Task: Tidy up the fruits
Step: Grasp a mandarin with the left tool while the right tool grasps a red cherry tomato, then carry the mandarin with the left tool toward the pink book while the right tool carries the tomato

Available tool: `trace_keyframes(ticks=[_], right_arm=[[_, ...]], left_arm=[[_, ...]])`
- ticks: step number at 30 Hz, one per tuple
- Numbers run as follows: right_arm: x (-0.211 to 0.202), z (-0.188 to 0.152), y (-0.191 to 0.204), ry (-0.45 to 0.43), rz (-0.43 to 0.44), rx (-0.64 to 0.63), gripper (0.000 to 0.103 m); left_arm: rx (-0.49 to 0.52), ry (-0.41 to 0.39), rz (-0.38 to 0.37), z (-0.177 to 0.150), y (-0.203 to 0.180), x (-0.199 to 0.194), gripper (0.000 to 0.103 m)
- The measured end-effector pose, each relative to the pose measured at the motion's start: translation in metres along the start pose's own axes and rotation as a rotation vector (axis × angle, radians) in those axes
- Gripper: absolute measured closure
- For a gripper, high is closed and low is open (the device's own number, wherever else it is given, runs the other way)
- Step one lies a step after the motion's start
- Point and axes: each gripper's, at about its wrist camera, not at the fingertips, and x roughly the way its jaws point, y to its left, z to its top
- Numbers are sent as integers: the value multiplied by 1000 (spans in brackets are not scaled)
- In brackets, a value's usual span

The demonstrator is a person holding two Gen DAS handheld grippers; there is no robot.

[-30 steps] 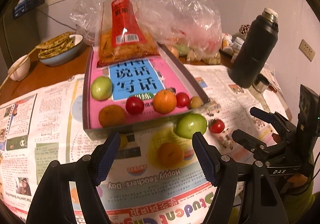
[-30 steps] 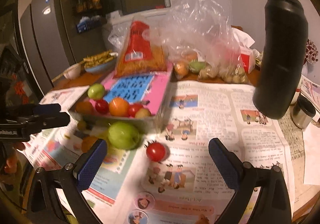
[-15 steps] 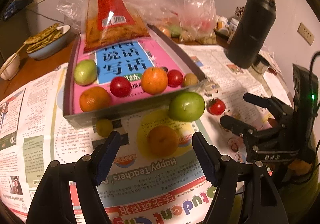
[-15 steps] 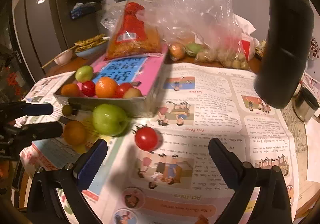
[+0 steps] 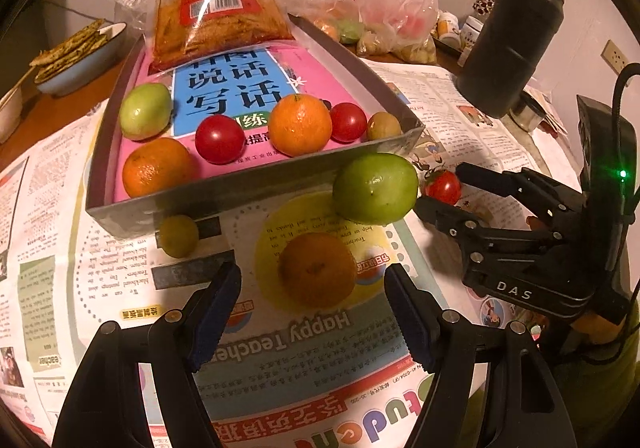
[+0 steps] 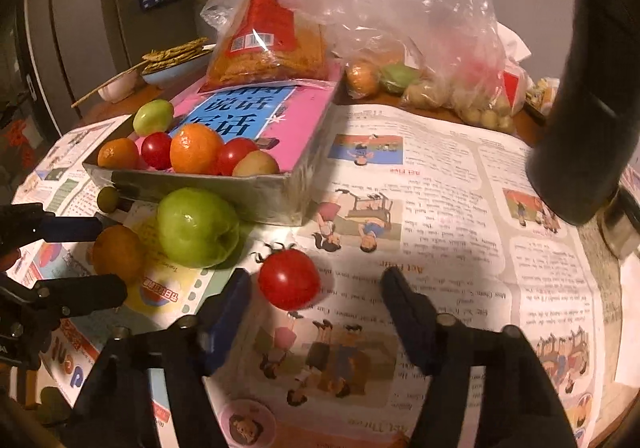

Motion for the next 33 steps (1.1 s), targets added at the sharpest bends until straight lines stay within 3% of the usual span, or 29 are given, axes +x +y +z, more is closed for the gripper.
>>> trace_keyframes(ticks=[3, 7, 9, 11, 21, 33], right_arm=[[0, 1, 3, -11, 13, -10, 60], [-1, 1, 2, -16, 28, -3, 72], [-2, 1, 0, -20, 38, 11, 73], [-3, 1, -1, -23, 47, 17, 73], [-11, 1, -7, -54, 80, 53, 73], [-37, 26, -2, -147, 122, 50, 73]], left_arm=[[-3, 2, -11, 1, -1, 3, 32], [-3, 8, -30, 2, -2, 7, 48], [-2, 1, -31, 3, -3, 8, 52], [2, -2, -31, 4, -4, 8, 62], [-34, -37, -45, 7, 8, -7, 63], [-66, -140, 16, 39, 33, -38, 63]])
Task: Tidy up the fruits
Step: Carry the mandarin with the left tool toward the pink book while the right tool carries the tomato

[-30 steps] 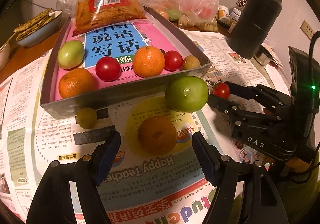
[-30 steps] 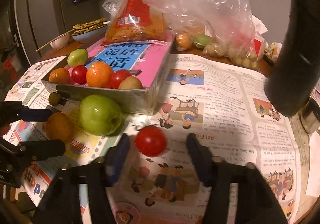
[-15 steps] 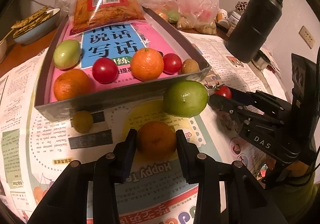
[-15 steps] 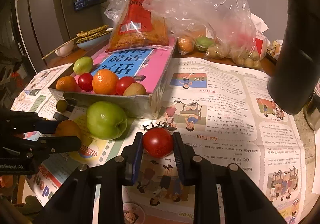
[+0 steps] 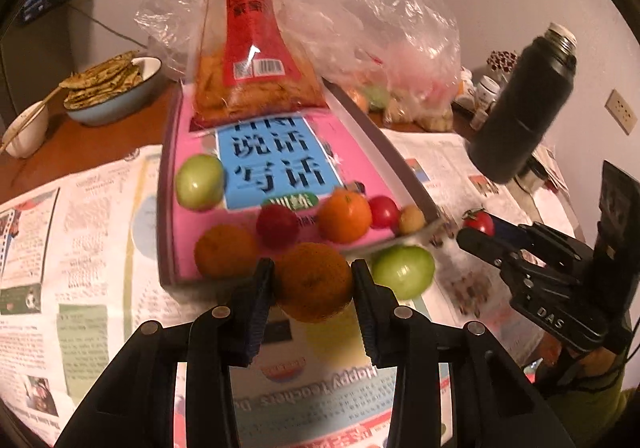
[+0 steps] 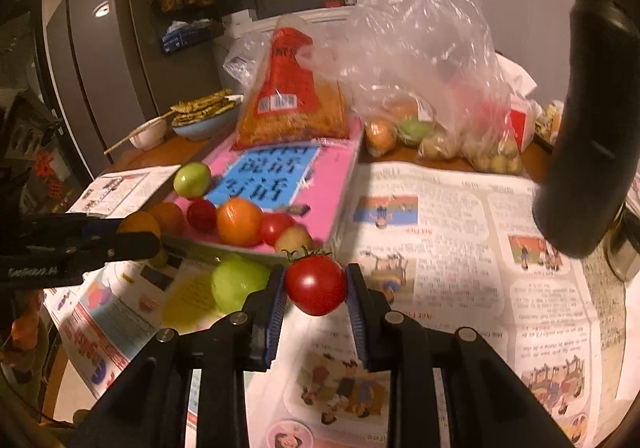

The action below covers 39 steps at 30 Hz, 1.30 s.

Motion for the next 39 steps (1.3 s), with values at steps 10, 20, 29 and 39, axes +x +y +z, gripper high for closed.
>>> trace_keyframes(ticks=[10, 20, 29, 39], right_arm=[[12, 23, 10, -20, 20, -24, 73], [31, 35, 12, -14, 28, -27, 73], [49, 39, 11, 4, 21, -30, 73], [60, 36, 13, 18, -14, -50, 73]], left_arm=[[22, 4, 18, 18, -3, 18, 63], [54, 29, 27, 20, -8, 36, 63], [63, 33, 30, 20, -8, 43, 63], [61, 36, 29, 20, -8, 45, 63]])
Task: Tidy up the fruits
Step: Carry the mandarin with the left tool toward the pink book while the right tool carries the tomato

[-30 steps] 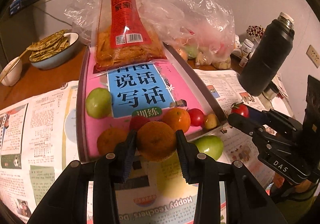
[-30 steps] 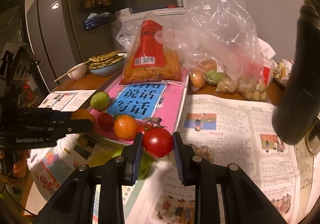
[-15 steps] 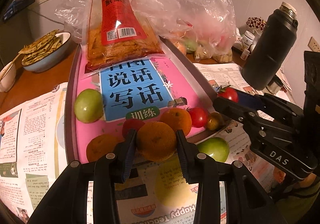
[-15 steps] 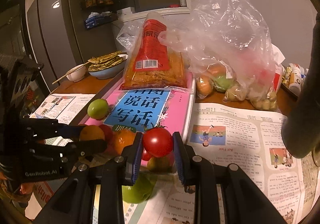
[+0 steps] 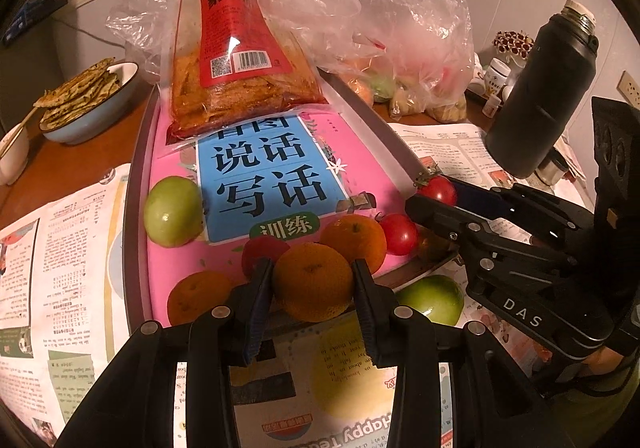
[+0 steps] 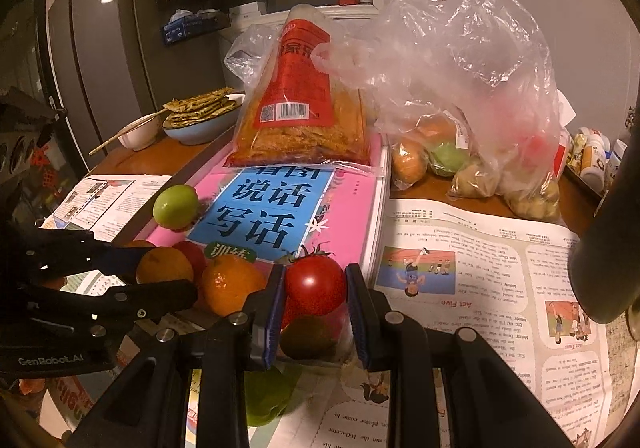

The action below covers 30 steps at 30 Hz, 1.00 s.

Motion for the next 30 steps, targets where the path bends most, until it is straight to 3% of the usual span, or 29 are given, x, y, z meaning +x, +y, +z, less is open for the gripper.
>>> trace_keyframes(ticks=[30], right_arm=[[11, 2, -2, 6, -45, 18, 73]], left_arm=[[-16, 15, -8, 2, 5, 8, 62]])
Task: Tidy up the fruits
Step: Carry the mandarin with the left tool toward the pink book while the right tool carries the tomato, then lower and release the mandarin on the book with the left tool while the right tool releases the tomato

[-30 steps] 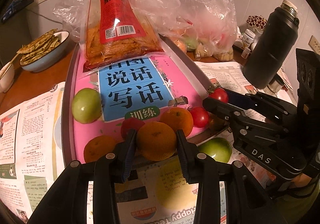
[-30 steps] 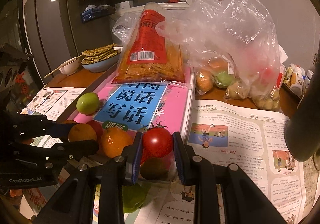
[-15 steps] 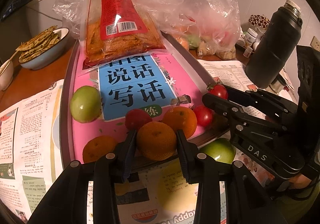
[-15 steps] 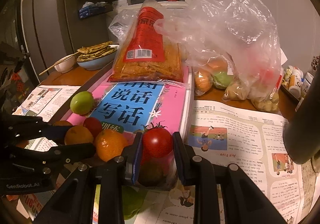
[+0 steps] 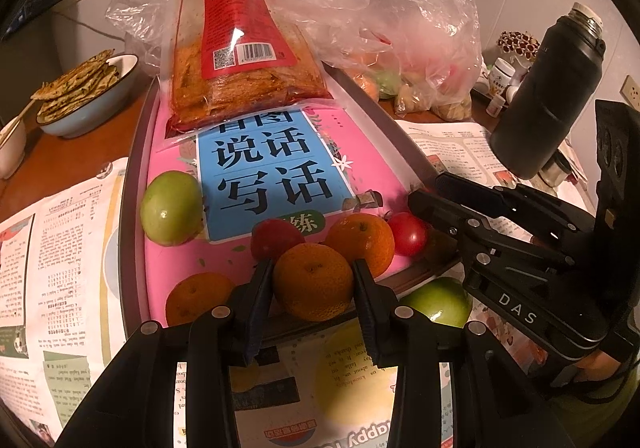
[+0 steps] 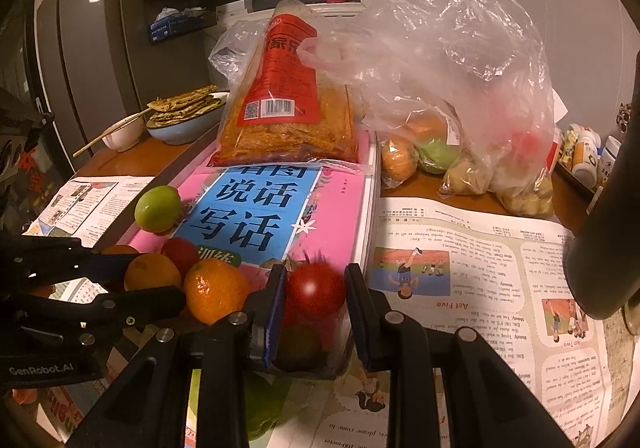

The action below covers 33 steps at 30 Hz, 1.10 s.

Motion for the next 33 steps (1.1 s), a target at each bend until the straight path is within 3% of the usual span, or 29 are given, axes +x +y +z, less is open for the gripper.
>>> trace_keyframes(ticks=[21, 27, 33], right_arm=[[-7, -2, -1, -13, 15, 16, 73], [-10, -2, -1, -18, 19, 18, 68], [-12, -3, -2, -21, 21, 22, 67]], left_arm=[[5, -2, 13, -1, 0, -1, 62], [1, -7, 13, -1, 2, -2, 61], [1, -19, 18, -1, 3, -7, 55]])
